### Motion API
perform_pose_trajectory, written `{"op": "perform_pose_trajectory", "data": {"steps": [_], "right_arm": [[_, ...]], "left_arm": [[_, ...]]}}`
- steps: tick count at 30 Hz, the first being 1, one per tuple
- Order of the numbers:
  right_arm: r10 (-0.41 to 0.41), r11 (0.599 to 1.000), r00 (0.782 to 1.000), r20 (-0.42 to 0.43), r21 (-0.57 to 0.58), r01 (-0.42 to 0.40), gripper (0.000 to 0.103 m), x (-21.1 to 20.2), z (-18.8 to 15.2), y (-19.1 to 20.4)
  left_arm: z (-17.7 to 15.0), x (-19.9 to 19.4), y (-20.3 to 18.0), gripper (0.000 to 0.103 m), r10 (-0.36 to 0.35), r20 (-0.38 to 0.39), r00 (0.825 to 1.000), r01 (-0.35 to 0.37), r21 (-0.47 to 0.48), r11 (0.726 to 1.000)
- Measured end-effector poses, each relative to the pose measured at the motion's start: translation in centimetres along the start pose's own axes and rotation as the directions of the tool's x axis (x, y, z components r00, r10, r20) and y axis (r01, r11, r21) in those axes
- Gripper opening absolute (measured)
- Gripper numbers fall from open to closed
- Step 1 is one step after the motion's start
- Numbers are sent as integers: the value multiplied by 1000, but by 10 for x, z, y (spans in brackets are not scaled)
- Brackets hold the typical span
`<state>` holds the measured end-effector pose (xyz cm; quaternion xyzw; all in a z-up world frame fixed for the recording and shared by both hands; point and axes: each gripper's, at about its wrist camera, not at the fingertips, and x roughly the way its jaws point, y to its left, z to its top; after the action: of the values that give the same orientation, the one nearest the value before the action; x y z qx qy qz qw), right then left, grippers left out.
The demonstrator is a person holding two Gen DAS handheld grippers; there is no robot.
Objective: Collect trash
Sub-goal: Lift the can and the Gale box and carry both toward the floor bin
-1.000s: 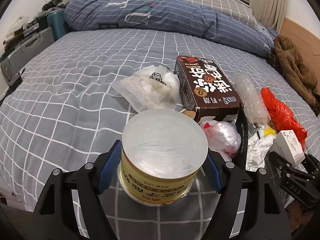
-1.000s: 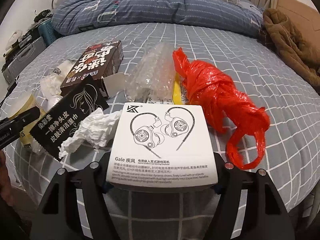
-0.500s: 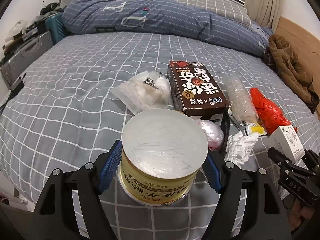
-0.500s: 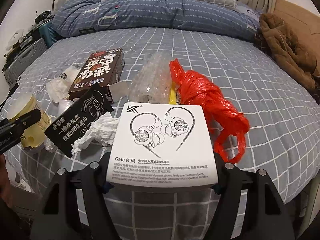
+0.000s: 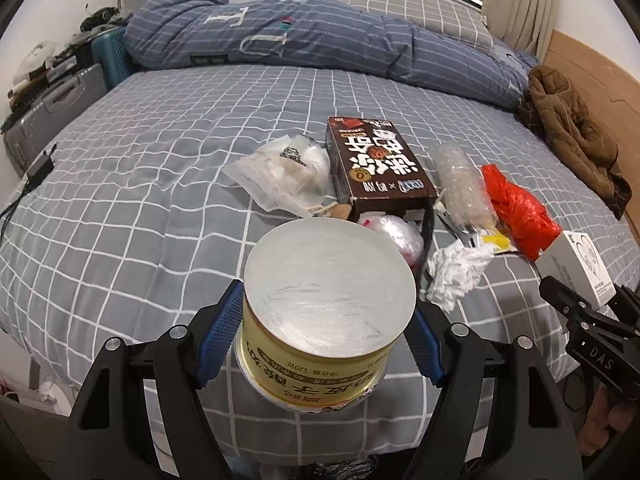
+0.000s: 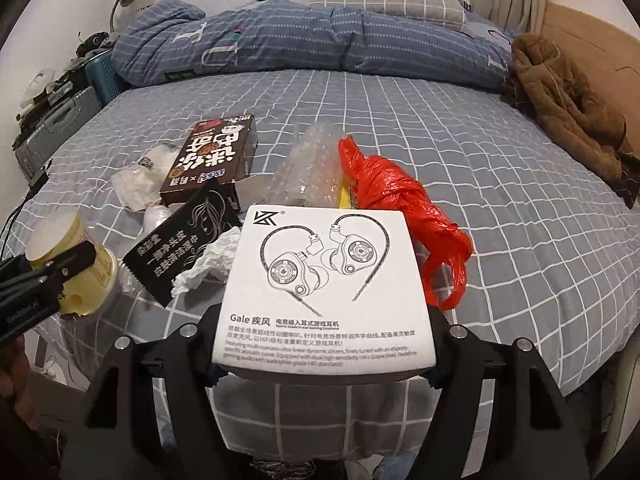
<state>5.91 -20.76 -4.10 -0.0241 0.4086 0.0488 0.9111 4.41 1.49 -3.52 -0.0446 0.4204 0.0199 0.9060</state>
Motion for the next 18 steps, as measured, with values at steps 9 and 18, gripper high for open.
{"op": "perform_pose_trajectory", "data": {"steps": [9, 18], "right_arm": [[2, 1000, 1000, 17, 12, -2, 67, -20, -9, -2], [25, 999, 999, 21, 28, -26, 67, -37, -26, -1]], "left_arm": [[-12, -18, -2, 73, -1, 8, 1000, 1, -7, 1000], [-31, -38, -14, 73, -10, 9, 1000, 10, 10, 1000]]}}
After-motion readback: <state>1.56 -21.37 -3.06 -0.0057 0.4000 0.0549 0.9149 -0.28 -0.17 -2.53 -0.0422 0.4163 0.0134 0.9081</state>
